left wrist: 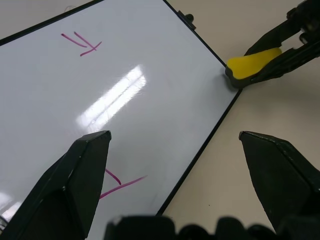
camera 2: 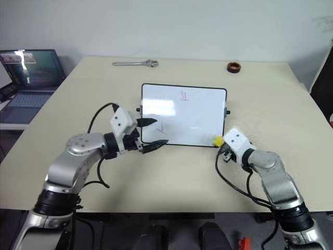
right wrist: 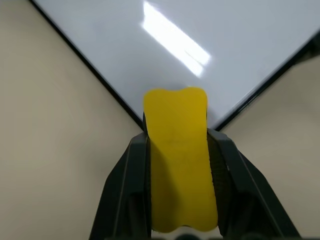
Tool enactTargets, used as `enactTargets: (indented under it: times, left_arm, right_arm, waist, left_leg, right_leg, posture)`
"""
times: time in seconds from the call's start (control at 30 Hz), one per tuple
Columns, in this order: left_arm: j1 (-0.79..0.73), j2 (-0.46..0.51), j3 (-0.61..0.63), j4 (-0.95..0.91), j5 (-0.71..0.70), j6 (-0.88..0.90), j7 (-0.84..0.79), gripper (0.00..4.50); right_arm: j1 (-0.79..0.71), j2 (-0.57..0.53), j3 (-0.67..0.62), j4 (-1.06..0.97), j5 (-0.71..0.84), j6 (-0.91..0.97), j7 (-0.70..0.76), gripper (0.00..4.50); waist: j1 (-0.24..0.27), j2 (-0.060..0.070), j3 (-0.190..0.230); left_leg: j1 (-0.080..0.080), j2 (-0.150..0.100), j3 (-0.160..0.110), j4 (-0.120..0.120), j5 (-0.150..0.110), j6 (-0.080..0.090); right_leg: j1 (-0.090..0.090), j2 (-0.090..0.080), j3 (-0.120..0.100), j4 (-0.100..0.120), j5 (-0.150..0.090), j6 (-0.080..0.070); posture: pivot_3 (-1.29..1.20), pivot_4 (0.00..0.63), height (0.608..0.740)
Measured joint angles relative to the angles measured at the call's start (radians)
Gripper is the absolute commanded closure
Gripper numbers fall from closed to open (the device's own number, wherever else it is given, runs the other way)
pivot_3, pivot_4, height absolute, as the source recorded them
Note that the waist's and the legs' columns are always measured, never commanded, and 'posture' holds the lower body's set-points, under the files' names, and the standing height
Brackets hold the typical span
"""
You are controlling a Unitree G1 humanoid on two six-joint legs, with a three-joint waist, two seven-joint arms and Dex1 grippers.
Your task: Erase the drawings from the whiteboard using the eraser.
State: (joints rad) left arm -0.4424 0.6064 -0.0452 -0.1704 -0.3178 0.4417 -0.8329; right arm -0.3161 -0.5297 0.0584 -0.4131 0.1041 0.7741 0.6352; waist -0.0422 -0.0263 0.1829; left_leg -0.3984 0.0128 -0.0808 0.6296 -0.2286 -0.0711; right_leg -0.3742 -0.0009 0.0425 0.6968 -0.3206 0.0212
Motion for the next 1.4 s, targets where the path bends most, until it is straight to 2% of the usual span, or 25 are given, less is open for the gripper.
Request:
enactTargets:
  times: [0.17, 0.43, 0.73, 0.9, 1.03, 1.23, 1.4]
  left_arm:
    - [0.031, -0.014, 0.103, -0.042, -0.04, 0.035, 0.073, 0.0]
    - [0.112, -0.036, 0.208, -0.083, -0.037, 0.064, 0.222, 0.0]
    - [0.154, -0.046, 0.257, -0.161, -0.043, 0.106, 0.313, 0.0]
    - [0.141, -0.046, 0.231, -0.18, -0.042, 0.125, 0.321, 0.0]
    - [0.125, -0.044, 0.204, -0.184, -0.038, 0.126, 0.319, 0.0]
    - [0.12, -0.043, 0.184, -0.185, -0.033, 0.126, 0.317, 0.0]
    - [0.118, -0.043, 0.178, -0.185, -0.033, 0.126, 0.317, 0.0]
  right_arm:
    - [-0.012, 0.029, -0.06, -0.096, 0.117, -0.015, 0.021, 3.36]
    - [-0.004, 0.052, -0.056, -0.095, 0.154, -0.173, 0.02, 3.36]
    - [-0.048, 0.081, -0.024, 0.04, 0.121, -0.315, -0.007, 3.36]
    - [-0.187, 0.143, 0.047, 0.225, 0.029, -0.364, -0.07, 3.36]
    - [-0.374, 0.225, 0.118, 0.462, -0.075, -0.428, -0.147, 3.36]
    - [-0.571, 0.31, 0.13, 0.827, -0.167, -0.573, -0.268, 3.36]
    - [-0.619, 0.311, 0.144, 0.964, -0.203, -0.662, -0.252, 3.36]
  waist:
    - [0.003, 0.0, 0.0]
    - [0.006, 0.0, 0.0]
    - [0.01, 0.0, 0.0]
    - [0.005, 0.0, 0.0]
    - [0.0, 0.0, 0.0]
    - [0.002, 0.0, 0.0]
    - [0.004, 0.0, 0.0]
  left_leg:
    - [-0.001, 0.001, 0.0, -0.001, 0.0, 0.0]
    - [-0.001, 0.001, 0.0, -0.001, 0.0, 0.0]
    - [-0.001, 0.001, 0.0, -0.001, 0.0, 0.0]
    - [0.0, 0.0, 0.001, -0.001, 0.0, 0.0]
    - [0.0, 0.0, 0.002, -0.001, 0.0, 0.0]
    - [-0.001, 0.001, 0.001, -0.001, 0.0, 0.0]
    - [0.0, 0.001, 0.001, -0.001, 0.0, 0.0]
  right_leg:
    - [0.0, -0.001, -0.001, -0.005, 0.0, 0.0]
    - [0.001, -0.002, -0.001, -0.005, 0.0, 0.0]
    - [0.001, -0.002, 0.0, -0.004, 0.0, 0.0]
    - [0.0, -0.002, 0.0, -0.002, 0.0, 0.0]
    - [-0.001, -0.002, 0.0, -0.001, 0.0, 0.0]
    - [-0.001, -0.002, 0.0, -0.002, 0.0, 0.0]
    - [0.0, -0.002, 0.0, -0.002, 0.0, 0.0]
  posture:
    - [0.0, 0.15, 0.74]
    - [0.0, 0.15, 0.74]
    - [0.0, 0.15, 0.74]
    - [0.0, 0.15, 0.74]
    - [0.0, 0.15, 0.74]
    - [0.0, 0.15, 0.74]
    - [0.0, 0.15, 0.74]
